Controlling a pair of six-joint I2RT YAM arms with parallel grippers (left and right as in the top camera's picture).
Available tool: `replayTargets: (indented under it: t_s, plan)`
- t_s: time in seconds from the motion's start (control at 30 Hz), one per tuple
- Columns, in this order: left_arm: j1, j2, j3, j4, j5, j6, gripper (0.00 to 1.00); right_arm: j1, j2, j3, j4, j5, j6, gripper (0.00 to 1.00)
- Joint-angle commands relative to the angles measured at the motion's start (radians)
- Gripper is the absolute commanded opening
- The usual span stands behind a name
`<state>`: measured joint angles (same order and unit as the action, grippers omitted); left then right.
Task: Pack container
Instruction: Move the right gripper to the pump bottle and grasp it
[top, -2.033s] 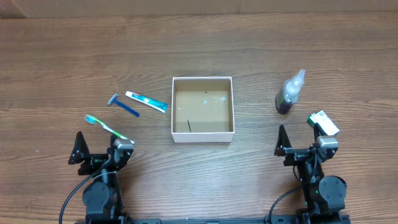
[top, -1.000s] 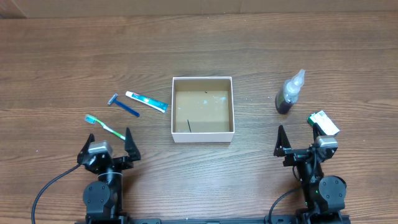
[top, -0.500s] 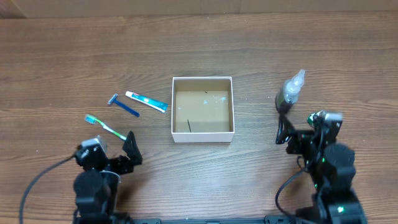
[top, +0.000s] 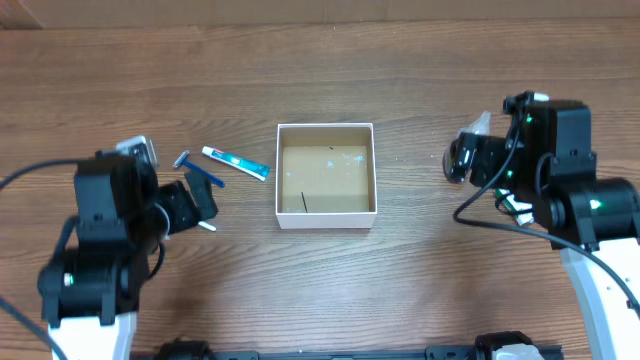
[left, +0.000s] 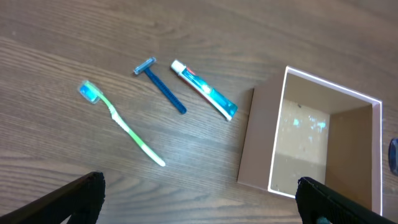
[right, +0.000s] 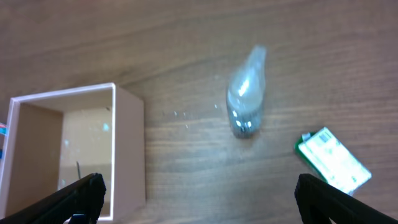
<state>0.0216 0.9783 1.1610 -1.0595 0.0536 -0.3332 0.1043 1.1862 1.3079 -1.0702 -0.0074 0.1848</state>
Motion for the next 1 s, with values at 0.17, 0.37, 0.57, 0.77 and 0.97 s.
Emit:
replayTargets:
  t_s: [0.17, 0.37, 0.57, 0.77, 0.97]
  plan:
    - [0.004, 0.154, 0.197, -0.177, 0.001, 0.011, 1.00, -0.140, 0.061, 0.160, -0.032, 0.015, 0.077, 1.00]
    - [0.004, 0.254, 0.342, -0.251, -0.019, 0.015, 1.00, -0.219, 0.255, 0.287, -0.144, -0.026, 0.048, 1.00]
    - [0.004, 0.267, 0.341, -0.258, -0.019, 0.015, 1.00, -0.218, 0.408, 0.304, -0.106, -0.025, 0.050, 1.00]
    - [0.004, 0.267, 0.341, -0.250, -0.020, 0.015, 1.00, -0.216, 0.416, 0.303, -0.049, -0.025, 0.024, 1.00]
    - [0.004, 0.269, 0.341, -0.245, -0.019, 0.015, 1.00, -0.208, 0.499, 0.302, -0.101, -0.025, 0.024, 0.99]
